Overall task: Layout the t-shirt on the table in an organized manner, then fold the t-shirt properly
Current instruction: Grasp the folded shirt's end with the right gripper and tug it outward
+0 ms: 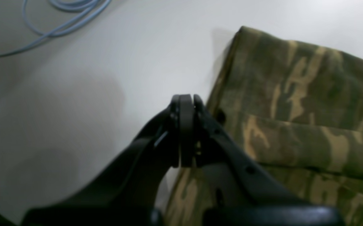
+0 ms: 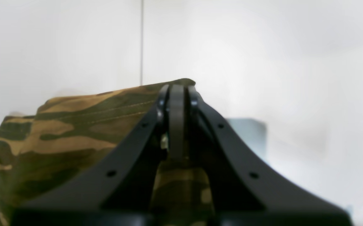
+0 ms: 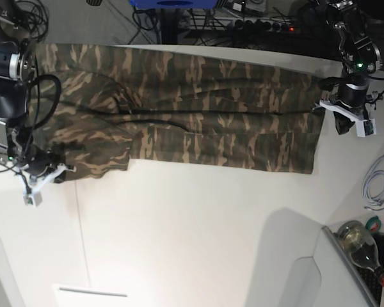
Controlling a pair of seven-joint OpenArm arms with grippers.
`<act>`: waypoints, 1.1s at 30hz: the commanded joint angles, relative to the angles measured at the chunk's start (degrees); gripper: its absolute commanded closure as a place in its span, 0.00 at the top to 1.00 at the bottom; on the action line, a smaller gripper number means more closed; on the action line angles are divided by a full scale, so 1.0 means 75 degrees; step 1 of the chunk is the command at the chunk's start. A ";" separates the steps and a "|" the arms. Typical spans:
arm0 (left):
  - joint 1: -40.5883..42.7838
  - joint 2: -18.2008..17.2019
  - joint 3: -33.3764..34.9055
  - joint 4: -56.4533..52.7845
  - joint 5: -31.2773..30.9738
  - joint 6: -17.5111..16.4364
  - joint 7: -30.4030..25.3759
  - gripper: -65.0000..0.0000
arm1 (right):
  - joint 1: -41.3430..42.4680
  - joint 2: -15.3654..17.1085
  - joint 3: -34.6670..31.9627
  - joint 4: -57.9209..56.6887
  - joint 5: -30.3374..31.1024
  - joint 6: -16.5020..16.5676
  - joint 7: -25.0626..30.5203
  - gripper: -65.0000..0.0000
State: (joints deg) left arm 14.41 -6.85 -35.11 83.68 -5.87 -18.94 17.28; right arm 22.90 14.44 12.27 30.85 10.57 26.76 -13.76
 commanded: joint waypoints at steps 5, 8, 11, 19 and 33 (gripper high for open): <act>-0.0064 -0.0124 -0.0001 -0.0321 -0.0032 0.0023 -0.0165 0.00 | -0.0925 -0.0079 0.0034 0.3230 0.0062 0.0036 -0.1406 0.00; -0.0041 -0.0135 -0.0013 -0.0356 0.0003 0.0023 -0.0165 0.00 | -0.1945 -0.0337 0.0034 0.5563 0.0062 0.0036 -0.2344 0.00; -0.0029 -0.0135 -0.0013 -0.0356 0.0026 0.0023 -0.0165 0.00 | -0.2918 -0.0641 0.0034 0.7509 0.0062 0.0036 -0.3305 0.00; -0.0205 -0.0135 -0.0001 -0.0332 0.0038 0.0023 -0.0165 0.00 | -0.5004 -0.1321 0.0034 1.0216 0.0062 0.0036 -0.4419 0.00; -0.0521 -0.0452 0.0374 -0.0637 0.0038 0.0023 -0.0165 0.00 | -0.6751 -0.1790 -0.0036 1.0462 0.0062 0.0059 -0.4349 0.00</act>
State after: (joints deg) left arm 10.96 -9.52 -32.08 78.06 -5.10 -18.83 17.19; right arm -27.49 0.91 11.99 108.07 10.48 27.00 -46.98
